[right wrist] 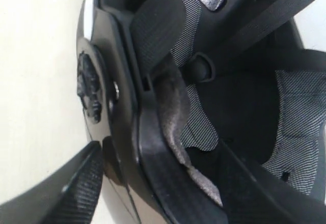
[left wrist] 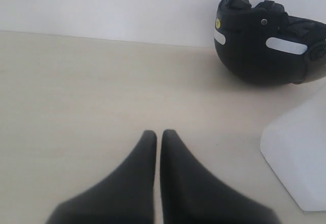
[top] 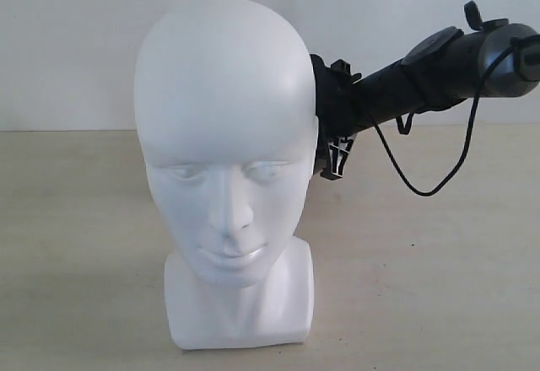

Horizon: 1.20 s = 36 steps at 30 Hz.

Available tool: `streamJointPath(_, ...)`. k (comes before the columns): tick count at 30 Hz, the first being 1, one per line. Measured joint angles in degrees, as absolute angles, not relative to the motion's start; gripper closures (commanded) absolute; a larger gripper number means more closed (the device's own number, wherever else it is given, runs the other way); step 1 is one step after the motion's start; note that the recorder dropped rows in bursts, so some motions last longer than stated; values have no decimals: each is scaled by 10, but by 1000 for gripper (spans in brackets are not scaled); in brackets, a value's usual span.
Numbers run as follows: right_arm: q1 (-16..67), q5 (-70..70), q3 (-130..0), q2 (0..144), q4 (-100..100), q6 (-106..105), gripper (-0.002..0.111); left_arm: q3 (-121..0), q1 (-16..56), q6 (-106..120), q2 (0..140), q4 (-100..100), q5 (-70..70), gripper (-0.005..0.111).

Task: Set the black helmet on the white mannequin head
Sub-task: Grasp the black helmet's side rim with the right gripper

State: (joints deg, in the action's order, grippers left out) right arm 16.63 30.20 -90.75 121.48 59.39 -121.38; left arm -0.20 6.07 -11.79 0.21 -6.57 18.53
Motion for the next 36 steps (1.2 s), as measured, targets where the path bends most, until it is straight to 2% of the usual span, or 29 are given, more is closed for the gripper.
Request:
streamJointPath(24,172,291,-925,1254,594,-1216,47,-2,61,-118,2,-66,185,102)
streamJointPath(26,172,289,-926,1258,594,-1216,53,-2,61,-118,2,-66,185,102)
streamJointPath(29,172,288,-926,1259,589,-1216,74,-2,61,-118,2,-66,185,102)
streamJointPath(30,174,288,-926,1260,588,-1216,90,-2,61,-118,2,-66,185,102)
streamJointPath(32,177,272,-926,1262,588,-1216,105,-2,61,-118,2,-66,185,102)
streamJointPath(33,177,264,-926,1263,588,-1216,108,-2,61,-118,2,-66,185,102)
streamJointPath(36,177,249,-925,1263,579,-1194,108,-2,61,-118,2,-66,185,102)
